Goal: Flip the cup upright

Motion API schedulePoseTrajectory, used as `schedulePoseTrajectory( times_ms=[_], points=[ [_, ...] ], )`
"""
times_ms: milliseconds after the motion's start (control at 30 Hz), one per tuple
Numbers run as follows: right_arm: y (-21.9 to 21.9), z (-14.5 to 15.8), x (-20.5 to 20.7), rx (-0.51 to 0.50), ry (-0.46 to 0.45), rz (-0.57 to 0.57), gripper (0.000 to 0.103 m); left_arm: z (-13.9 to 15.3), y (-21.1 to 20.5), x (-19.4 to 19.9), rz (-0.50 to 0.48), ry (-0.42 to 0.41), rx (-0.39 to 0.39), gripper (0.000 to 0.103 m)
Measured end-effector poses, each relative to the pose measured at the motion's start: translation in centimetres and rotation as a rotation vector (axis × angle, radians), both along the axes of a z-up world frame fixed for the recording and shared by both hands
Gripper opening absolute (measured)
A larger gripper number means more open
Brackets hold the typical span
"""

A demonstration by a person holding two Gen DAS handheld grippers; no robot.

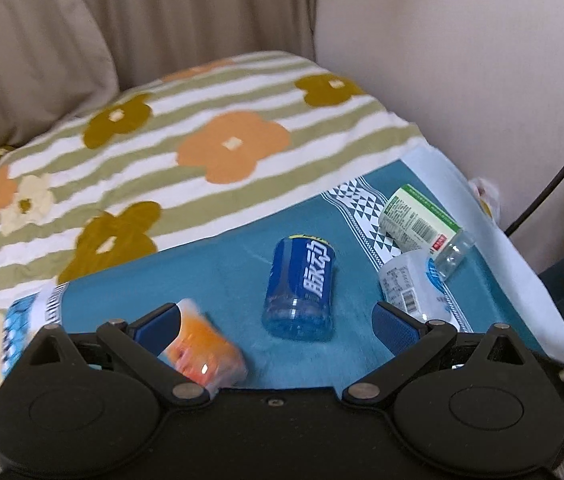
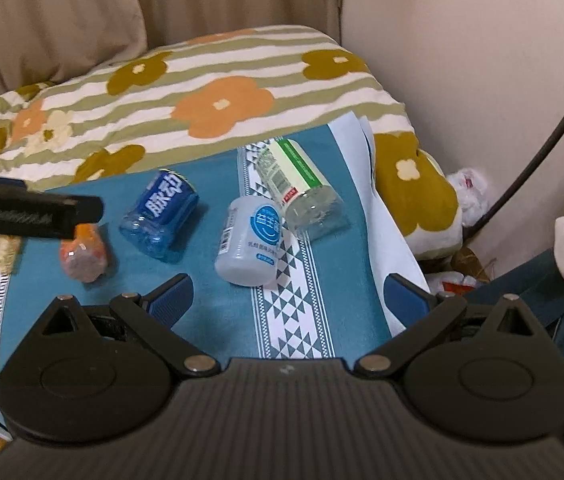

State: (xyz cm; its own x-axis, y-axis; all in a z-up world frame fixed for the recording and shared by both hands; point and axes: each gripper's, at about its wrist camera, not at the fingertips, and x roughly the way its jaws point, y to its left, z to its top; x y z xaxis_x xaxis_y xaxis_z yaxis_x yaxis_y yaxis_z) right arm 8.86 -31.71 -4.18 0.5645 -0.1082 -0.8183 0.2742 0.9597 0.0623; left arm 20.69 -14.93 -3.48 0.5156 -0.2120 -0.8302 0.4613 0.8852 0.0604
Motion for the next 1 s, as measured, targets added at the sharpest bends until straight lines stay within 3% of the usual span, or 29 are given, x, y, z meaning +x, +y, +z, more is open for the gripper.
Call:
schedulePoseTrajectory(
  times_ms=[300,567,767,867,1000],
  points=[
    [-0.6,-3.0,2.7,0.008,0.061,-0.095,0.103,-5.5,-3.0,5.7,-0.111,0.110,0.026,0.102],
    [-1.3,-5.6,4.0,0.040,0.113,-0.141,0.103,-9.3,-4.3,7.5,-0.160,0.190,0.079,0.094],
    [-1.5,-6.5,4.3,0.068,0.127,-0.162,0.103,-10.6,-4.4,7.9,-0.174,0.223,0.101,0.083],
    [-1.6,-6.7,4.3,0.073,0.134,-0.163,0.103,-11.0,-4.3,8.2,-0.166,0.245,0.101,0.064],
    [-1.6,-6.9,4.3,0.080,0.135,-0.164,0.103,-10.9,-3.9,8.4,-0.152,0.263,0.062,0.065]
  ],
)
